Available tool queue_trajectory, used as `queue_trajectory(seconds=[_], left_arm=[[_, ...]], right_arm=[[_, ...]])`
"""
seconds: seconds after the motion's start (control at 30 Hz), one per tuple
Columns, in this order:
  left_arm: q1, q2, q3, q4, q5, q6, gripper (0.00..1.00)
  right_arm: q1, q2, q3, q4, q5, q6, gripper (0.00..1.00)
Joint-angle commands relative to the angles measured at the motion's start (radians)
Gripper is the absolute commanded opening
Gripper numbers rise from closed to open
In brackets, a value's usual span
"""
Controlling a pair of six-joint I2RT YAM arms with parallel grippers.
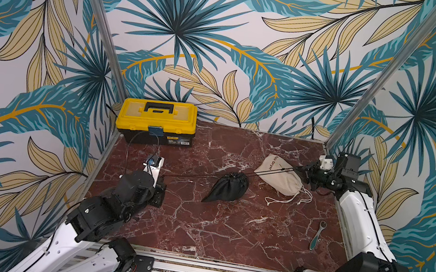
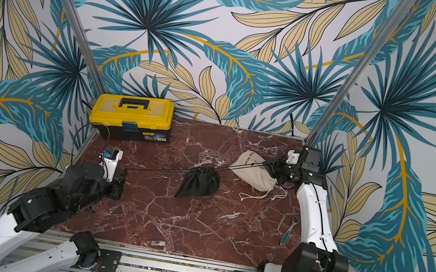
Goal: Pack away hair dryers
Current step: Pull the drawstrings on both sides of the drawstring bag, then place the drawstrings on both sides at the center of the board.
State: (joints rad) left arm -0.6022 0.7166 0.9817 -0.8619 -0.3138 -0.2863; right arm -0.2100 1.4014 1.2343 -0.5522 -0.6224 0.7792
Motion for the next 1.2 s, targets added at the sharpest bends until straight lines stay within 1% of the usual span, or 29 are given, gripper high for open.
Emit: queue_trajectory(seconds=[0.0,0.03,0.1,0.13,0.17,0.27,0.4,0.5,0.63,0.73,0.83,0.9,1.03,1.1,1.17], left_arm=[[0.143,0.079,0.114,0.077,-0.006,0.074,0.00],[0.206,0.104,0.130,0.096,0.053,0.085,0.00],[0.363,0.146,0.152,0.124,0.199,0.099,0.00],[0.408,0.158,0.159,0.124,0.238,0.112,0.00],[0.446,0.167,0.165,0.124,0.245,0.132,0.00],[0.508,0.176,0.170,0.123,0.246,0.188,0.00],[0.631,0.206,0.174,0.137,0.378,0.186,0.00],[0.662,0.231,0.170,0.156,0.413,0.183,0.00],[0.663,0.260,0.176,0.189,0.470,0.176,0.00],[0.663,0.283,0.189,0.225,0.515,0.165,0.00],[0.663,0.310,0.210,0.273,0.537,0.144,0.00],[0.663,0.341,0.244,0.308,0.537,0.131,0.00],[0.662,0.438,0.359,0.316,0.566,0.131,0.00],[0.662,0.483,0.402,0.324,0.605,0.140,0.00],[0.662,0.511,0.421,0.330,0.644,0.138,0.00]], right_arm=[[-0.043,0.052,0.102,0.112,0.145,0.022,0.00],[-0.043,0.072,0.130,0.103,0.154,0.017,0.00],[-0.045,0.112,0.179,0.075,0.161,0.006,0.00],[-0.048,0.127,0.191,0.066,0.165,0.001,0.00],[-0.051,0.134,0.198,0.064,0.173,-0.001,0.00],[-0.061,0.142,0.196,0.083,0.188,-0.001,0.00],[-0.067,0.168,0.211,0.088,0.192,0.006,0.00],[-0.068,0.183,0.228,0.084,0.191,0.008,0.00],[-0.051,0.195,0.240,0.102,0.171,0.024,0.00],[-0.010,0.220,0.259,0.153,0.165,0.047,0.00],[0.048,0.286,0.336,0.164,0.169,0.063,0.00],[0.079,0.339,0.407,0.169,0.177,0.074,0.00],[0.107,0.426,0.532,0.176,0.167,0.093,0.00],[0.115,0.457,0.563,0.197,0.145,0.097,0.00],[0.119,0.468,0.558,0.224,0.128,0.093,0.00]])
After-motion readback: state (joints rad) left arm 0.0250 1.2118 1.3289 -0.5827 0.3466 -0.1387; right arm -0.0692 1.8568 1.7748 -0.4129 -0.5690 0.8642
